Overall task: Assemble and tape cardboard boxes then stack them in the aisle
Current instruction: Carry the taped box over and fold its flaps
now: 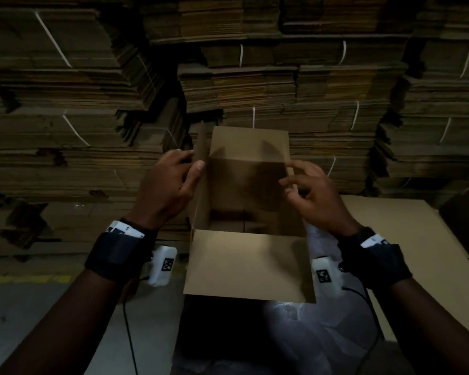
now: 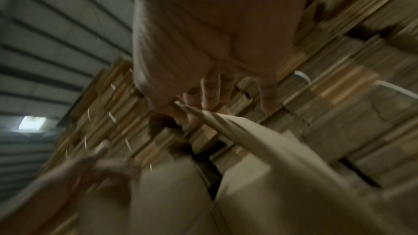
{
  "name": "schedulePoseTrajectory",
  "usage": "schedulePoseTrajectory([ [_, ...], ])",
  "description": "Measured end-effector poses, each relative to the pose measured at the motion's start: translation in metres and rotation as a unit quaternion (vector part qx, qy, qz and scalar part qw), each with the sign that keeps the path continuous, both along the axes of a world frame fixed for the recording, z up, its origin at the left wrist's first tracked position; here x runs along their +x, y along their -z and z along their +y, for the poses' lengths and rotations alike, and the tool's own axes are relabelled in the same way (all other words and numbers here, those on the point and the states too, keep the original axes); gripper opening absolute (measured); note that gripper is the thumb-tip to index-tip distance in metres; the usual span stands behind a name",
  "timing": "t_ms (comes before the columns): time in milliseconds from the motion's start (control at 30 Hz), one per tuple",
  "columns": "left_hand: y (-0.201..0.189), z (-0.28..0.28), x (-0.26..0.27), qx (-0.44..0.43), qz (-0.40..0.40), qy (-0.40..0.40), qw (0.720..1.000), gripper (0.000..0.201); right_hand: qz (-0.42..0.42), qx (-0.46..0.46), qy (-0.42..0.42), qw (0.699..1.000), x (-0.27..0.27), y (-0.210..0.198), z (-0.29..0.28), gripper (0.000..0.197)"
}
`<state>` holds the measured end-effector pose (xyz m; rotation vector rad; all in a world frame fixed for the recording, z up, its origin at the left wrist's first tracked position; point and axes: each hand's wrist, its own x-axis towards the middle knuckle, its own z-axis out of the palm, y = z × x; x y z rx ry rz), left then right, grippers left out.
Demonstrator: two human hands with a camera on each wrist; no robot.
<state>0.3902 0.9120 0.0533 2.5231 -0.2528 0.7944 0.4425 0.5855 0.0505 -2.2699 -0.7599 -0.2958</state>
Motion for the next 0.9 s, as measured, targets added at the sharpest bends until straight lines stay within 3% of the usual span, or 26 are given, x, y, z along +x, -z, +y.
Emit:
schedulePoseTrajectory([
  [100,0.004,0.011,-0.006,0.078,0.047,-0.098,0.991,0.08,-0.05,-0.076,0.058,0.994,0.01,-0.005,-0.034,0.043],
  [233,0.016,0.009,-0.018,0.217,0.205,-0.213,0.93,0.088,-0.068,-0.287,0.212,0.932,0.001,-0.008,-0.062,0.02],
  [267,0.024,0.009,-0.018,0.224,0.262,-0.208,0.915,0.092,-0.017,-0.315,0.224,0.922,-0.001,-0.006,-0.065,0.029],
  [367,0.05,0.012,-0.019,0.132,0.406,-0.132,0.894,0.113,0.217,-0.318,0.168,0.908,-0.002,0.013,-0.068,0.12],
  [400,0.059,0.012,-0.019,0.089,0.435,-0.1,0.89,0.117,0.267,-0.313,0.146,0.9,-0.001,0.026,-0.068,0.141],
  [467,0.082,0.012,-0.022,0.017,0.459,-0.042,0.888,0.115,0.321,-0.294,0.099,0.895,-0.003,0.053,-0.066,0.159],
  [533,0.102,0.008,-0.026,-0.091,0.44,-0.004,0.893,0.105,0.324,-0.22,0.048,0.919,-0.011,0.072,-0.06,0.154],
  [600,0.124,0.006,-0.029,-0.178,0.405,0.038,0.896,0.098,0.33,-0.088,0.024,0.939,-0.018,0.088,-0.058,0.128],
  [667,0.128,-0.007,-0.036,-0.227,0.373,0.063,0.897,0.094,0.329,-0.02,0.002,0.944,-0.02,0.099,-0.061,0.107],
  [800,0.129,-0.03,-0.044,-0.249,0.346,0.048,0.903,0.09,0.32,-0.02,-0.032,0.946,-0.014,0.095,-0.065,0.101],
  [900,0.136,-0.039,-0.041,-0.24,0.34,0.009,0.91,0.105,0.343,-0.067,-0.017,0.937,0.001,0.083,-0.066,0.108],
])
